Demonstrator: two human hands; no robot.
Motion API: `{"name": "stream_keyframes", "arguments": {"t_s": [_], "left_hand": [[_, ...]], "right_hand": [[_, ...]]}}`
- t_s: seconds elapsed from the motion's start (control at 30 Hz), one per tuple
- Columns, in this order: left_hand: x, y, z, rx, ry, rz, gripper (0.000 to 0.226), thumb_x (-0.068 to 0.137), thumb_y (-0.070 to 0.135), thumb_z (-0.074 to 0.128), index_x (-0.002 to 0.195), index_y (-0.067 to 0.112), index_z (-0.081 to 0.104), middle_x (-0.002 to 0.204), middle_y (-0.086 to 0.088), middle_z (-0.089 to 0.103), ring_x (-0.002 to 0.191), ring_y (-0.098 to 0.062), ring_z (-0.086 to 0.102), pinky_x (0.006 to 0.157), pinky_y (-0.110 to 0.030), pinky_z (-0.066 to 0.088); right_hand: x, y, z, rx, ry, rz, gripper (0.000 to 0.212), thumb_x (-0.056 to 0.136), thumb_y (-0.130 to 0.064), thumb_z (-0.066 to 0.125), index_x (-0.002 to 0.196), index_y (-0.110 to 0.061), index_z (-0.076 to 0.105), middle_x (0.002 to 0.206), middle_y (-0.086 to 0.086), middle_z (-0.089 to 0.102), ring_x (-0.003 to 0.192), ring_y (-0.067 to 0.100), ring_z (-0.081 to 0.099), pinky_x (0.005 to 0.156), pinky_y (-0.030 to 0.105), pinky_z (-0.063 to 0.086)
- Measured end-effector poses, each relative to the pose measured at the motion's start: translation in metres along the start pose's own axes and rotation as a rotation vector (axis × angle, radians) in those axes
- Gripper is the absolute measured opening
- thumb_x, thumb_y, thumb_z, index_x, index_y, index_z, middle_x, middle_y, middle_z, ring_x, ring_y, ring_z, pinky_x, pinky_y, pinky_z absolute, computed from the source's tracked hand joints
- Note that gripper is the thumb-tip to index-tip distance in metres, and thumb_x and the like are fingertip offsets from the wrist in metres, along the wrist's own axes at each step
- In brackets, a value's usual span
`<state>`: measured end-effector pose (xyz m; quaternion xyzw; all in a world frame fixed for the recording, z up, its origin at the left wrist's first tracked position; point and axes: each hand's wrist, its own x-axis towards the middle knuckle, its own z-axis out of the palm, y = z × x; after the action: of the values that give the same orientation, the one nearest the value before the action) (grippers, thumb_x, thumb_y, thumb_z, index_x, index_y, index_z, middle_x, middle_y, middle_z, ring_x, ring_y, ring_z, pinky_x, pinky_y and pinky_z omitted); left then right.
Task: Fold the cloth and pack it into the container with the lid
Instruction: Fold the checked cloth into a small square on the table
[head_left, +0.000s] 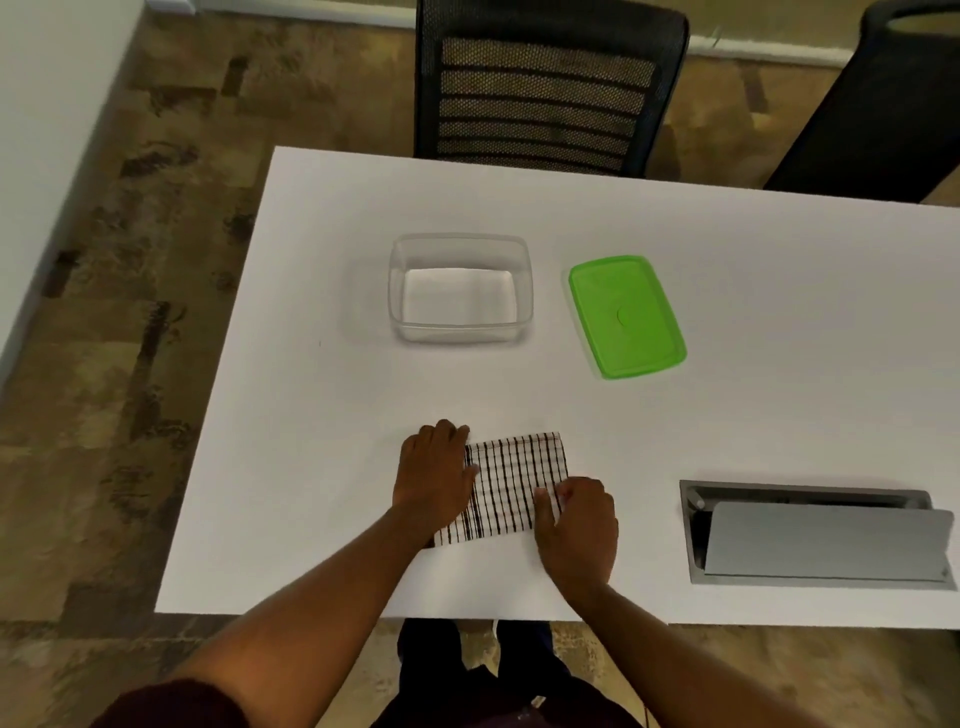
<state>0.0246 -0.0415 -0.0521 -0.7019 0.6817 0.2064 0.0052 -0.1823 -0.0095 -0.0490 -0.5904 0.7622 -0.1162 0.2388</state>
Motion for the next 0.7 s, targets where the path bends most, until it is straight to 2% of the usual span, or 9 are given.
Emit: {"name": "stream_keyframes", "arguments": {"t_s": [0.07,0.17,0.27,0.37,0.43,0.5,0.57,0.6,0.7], "left_hand": [[0.009,0.003,-0.007,-0.038,-0.034,0.043,0.044,0.094,0.045,0.053,0.130,0.019,0.052,0.127,0.000,0.053,0.117,-0.022,0.049,0.101,-0.037,0.039],[0.018,0.004,-0.010,-0.081,-0.125,0.045,0.046,0.091,0.042,0.060,0.129,0.019,0.050,0.125,0.000,0.053,0.118,-0.023,0.048,0.097,-0.040,0.042],[0.017,0.001,-0.009,-0.144,-0.195,0.004,0.047,0.090,0.035,0.063,0.132,0.023,0.043,0.121,-0.002,0.053,0.116,-0.025,0.050,0.095,-0.043,0.044],[0.007,-0.005,-0.005,-0.306,-0.215,-0.074,0.050,0.089,0.030,0.064,0.133,0.029,0.039,0.115,-0.004,0.054,0.109,-0.024,0.053,0.093,-0.046,0.048],[0.001,-0.007,-0.003,-0.408,-0.215,-0.140,0.043,0.088,0.029,0.066,0.125,0.026,0.043,0.110,-0.004,0.056,0.103,-0.022,0.056,0.087,-0.040,0.050],[-0.004,-0.010,-0.001,-0.470,-0.221,-0.243,0.035,0.086,0.032,0.069,0.112,0.019,0.051,0.104,-0.003,0.060,0.096,-0.019,0.058,0.078,-0.031,0.047],[-0.005,-0.012,0.001,-0.516,-0.227,-0.371,0.033,0.082,0.037,0.074,0.101,0.016,0.058,0.096,0.001,0.061,0.088,-0.015,0.057,0.073,-0.026,0.042],[-0.006,-0.012,0.000,-0.547,-0.229,-0.423,0.031,0.081,0.038,0.076,0.095,0.016,0.058,0.091,0.002,0.060,0.086,-0.014,0.056,0.072,-0.025,0.042],[-0.007,-0.008,-0.001,-0.687,-0.231,-0.528,0.028,0.081,0.036,0.077,0.081,0.017,0.056,0.082,0.002,0.062,0.083,-0.018,0.061,0.075,-0.032,0.052]], "right_hand": [[-0.008,-0.006,-0.001,0.116,-0.083,0.324,0.033,0.093,-0.056,0.049,0.080,-0.026,0.056,0.081,-0.011,0.063,0.080,0.017,0.065,0.071,0.035,0.054],[-0.013,-0.014,0.000,0.248,-0.221,0.614,0.051,0.095,-0.060,0.048,0.082,-0.016,0.070,0.076,0.001,0.070,0.074,0.023,0.067,0.072,0.038,0.057],[-0.018,-0.024,0.005,0.636,-0.286,0.853,0.045,0.090,-0.050,0.068,0.086,-0.006,0.070,0.070,0.010,0.073,0.060,0.026,0.071,0.061,0.037,0.062],[-0.020,-0.028,0.012,0.787,-0.319,0.870,0.041,0.079,-0.024,0.082,0.104,0.005,0.067,0.072,0.014,0.071,0.056,0.022,0.065,0.054,0.031,0.056],[-0.015,-0.029,0.016,0.771,-0.301,0.836,0.052,0.076,-0.019,0.084,0.116,0.004,0.060,0.092,0.016,0.074,0.078,0.026,0.072,0.072,0.039,0.064],[-0.007,-0.033,0.016,0.753,-0.287,0.813,0.067,0.075,-0.020,0.086,0.129,0.003,0.054,0.120,0.020,0.067,0.108,0.034,0.068,0.094,0.049,0.058],[0.002,-0.036,0.014,0.773,-0.289,0.801,0.069,0.076,-0.017,0.086,0.136,0.000,0.054,0.132,0.019,0.062,0.118,0.035,0.064,0.102,0.048,0.054],[0.007,-0.038,0.013,0.807,-0.293,0.795,0.060,0.077,-0.013,0.084,0.131,-0.001,0.059,0.130,0.018,0.064,0.114,0.033,0.066,0.098,0.046,0.056],[0.017,-0.042,0.008,0.903,-0.372,0.744,0.009,0.080,-0.001,0.077,0.087,-0.006,0.076,0.106,0.022,0.076,0.082,0.028,0.074,0.067,0.033,0.062]]}}
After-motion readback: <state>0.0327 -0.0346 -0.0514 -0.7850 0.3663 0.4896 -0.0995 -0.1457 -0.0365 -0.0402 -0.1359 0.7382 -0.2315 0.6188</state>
